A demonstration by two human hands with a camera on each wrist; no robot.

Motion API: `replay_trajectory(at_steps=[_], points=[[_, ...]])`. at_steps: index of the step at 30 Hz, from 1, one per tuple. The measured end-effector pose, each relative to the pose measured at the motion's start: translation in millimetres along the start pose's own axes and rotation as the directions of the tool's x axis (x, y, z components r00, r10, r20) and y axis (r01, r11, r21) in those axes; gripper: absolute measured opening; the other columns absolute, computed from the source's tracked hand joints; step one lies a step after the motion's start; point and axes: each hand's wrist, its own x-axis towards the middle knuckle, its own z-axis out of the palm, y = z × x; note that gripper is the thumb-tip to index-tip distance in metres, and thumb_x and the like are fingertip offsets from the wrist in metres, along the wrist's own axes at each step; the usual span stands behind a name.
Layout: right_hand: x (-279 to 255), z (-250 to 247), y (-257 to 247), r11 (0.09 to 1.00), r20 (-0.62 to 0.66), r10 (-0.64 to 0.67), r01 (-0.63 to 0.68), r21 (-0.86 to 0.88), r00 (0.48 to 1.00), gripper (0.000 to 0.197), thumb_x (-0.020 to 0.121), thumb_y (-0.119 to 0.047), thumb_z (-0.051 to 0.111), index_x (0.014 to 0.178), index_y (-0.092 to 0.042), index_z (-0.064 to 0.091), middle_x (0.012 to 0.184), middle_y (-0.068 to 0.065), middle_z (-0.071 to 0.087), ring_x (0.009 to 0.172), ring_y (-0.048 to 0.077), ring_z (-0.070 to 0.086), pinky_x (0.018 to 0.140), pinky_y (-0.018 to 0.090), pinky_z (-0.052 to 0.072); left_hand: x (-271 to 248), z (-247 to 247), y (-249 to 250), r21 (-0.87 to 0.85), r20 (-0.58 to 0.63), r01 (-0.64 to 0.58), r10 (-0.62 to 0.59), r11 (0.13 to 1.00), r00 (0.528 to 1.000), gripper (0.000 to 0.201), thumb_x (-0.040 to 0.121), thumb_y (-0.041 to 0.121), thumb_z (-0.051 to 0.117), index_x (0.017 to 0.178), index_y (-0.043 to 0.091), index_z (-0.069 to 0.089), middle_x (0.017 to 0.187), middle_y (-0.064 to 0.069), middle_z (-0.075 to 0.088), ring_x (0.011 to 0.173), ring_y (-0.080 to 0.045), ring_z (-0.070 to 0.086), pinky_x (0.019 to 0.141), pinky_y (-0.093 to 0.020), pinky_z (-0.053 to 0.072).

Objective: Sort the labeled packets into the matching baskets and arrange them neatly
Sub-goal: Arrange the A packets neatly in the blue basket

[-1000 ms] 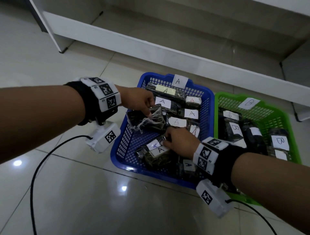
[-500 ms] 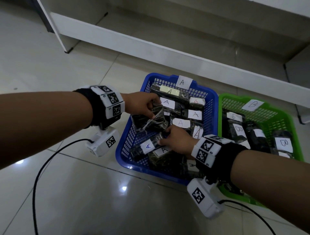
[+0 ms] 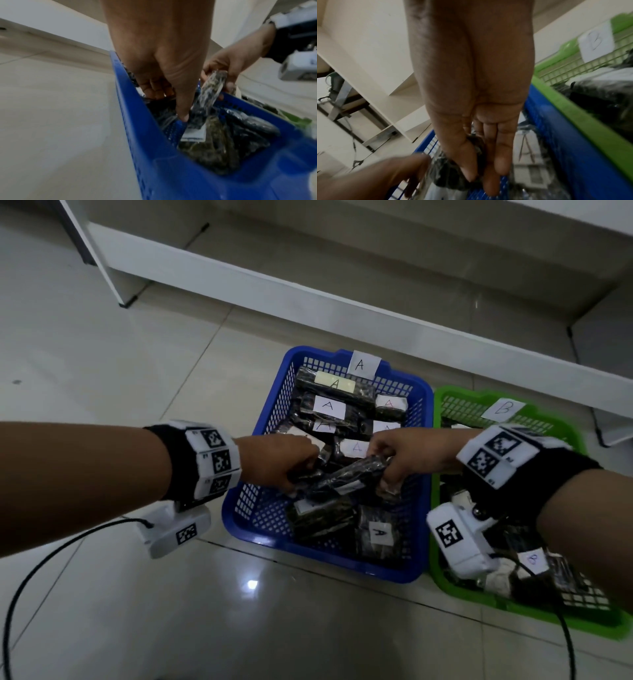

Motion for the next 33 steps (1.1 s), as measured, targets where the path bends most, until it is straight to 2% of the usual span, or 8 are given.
replay_trajectory(at_steps=[4,7,11,14,21,25,29,33], points=[[-8.9,-13.6,13.7,0.999,0.003,0.017,-0.017,0.048,1.000,0.035,0.075,0.010,0.068,0.091,-0.015,0.051,0.103,0.020,0.064,0.090,0.032,0.065,0.065,0.030,0.054,2.6,1.8,4.4,0.031,0.169,0.008,-0.013,0.999,0.986,0.050,0.083,0.043,0.065,0.118,0.016,0.044,0.106,0.000,0.051,0.093,-0.014,0.048,0.080,-0.024,0.039],[-13.8,-22.7,20.6,0.993,0.017,0.017,-0.019,0.112,1.000,0.037,0.075,0.014,0.066,0.093,-0.014,0.050,0.094,0.012,0.067,0.090,0.030,0.066,0.063,0.027,0.052,10.0,-8.1,7.6,-0.084,0.299,0.108,-0.078,0.991,0.951,0.032,0.089,0.032,0.060,0.113,0.013,0.048,0.096,-0.001,0.054,0.080,-0.015,0.050,0.068,-0.027,0.041],[-15.8,-24.2,29.0,0.991,0.031,0.015,-0.019,0.133,0.999,0.038,0.074,0.012,0.067,0.100,-0.013,0.053,0.093,0.009,0.071,0.095,0.029,0.068,0.081,0.034,0.055,17.8,-10.5,9.0,-0.160,0.414,0.187,-0.106,0.969,0.904,0.032,0.086,0.020,0.065,0.111,0.012,0.047,0.085,0.005,0.048,0.069,-0.006,0.042,0.057,-0.020,0.037],[-18.3,-17.2,28.2,0.982,0.049,0.017,-0.025,0.186,0.999,0.036,0.077,-0.003,0.072,0.108,-0.008,0.053,0.094,0.006,0.066,0.082,0.016,0.065,0.065,0.019,0.052,18.9,0.4,10.6,-0.138,0.388,0.190,-0.123,0.972,0.913,0.048,0.077,0.026,0.076,0.105,0.015,0.038,0.082,0.007,0.043,0.071,-0.009,0.040,0.059,-0.025,0.038],[-15.8,-11.1,30.1,0.986,-0.036,0.006,0.000,0.164,0.999,0.030,0.080,-0.014,0.072,0.106,-0.004,0.059,0.096,0.008,0.061,0.081,0.015,0.058,0.070,0.026,0.051,17.1,-6.9,7.7,-0.037,0.190,0.165,-0.156,0.986,0.969,0.059,0.071,0.033,0.081,0.105,0.018,0.035,0.093,0.003,0.049,0.086,-0.017,0.047,0.066,-0.026,0.036],[-15.7,-10.4,31.0,0.992,-0.044,0.008,-0.002,0.123,0.999,0.030,0.080,-0.016,0.072,0.106,-0.007,0.059,0.101,0.009,0.060,0.086,0.017,0.056,0.078,0.032,0.051,15.0,-10.6,9.6,0.021,0.134,0.080,-0.082,0.997,0.988,0.069,0.077,0.033,0.075,0.133,0.024,0.035,0.123,-0.001,0.054,0.106,-0.019,0.053,0.086,-0.030,0.044],[-16.0,-10.3,32.8,0.993,-0.062,0.006,0.002,0.121,0.998,0.030,0.080,-0.016,0.072,0.106,-0.009,0.059,0.100,0.009,0.059,0.082,0.017,0.056,0.076,0.032,0.051,12.8,-21.3,13.8,-0.053,0.139,0.037,-0.030,0.998,0.990,0.039,0.085,0.025,0.065,0.121,0.028,0.048,0.109,0.002,0.058,0.096,-0.019,0.057,0.082,-0.031,0.047],[-16.6,-10.4,35.3,0.994,-0.066,0.011,-0.004,0.113,0.998,0.025,0.080,-0.014,0.072,0.102,-0.011,0.059,0.097,0.007,0.060,0.077,0.015,0.055,0.069,0.028,0.049,8.7,-39.5,9.3,-0.242,0.060,0.176,-0.167,0.954,0.984,0.023,0.086,0.026,0.063,0.102,0.017,0.049,0.100,-0.006,0.062,0.086,-0.027,0.063,0.073,-0.035,0.052]])
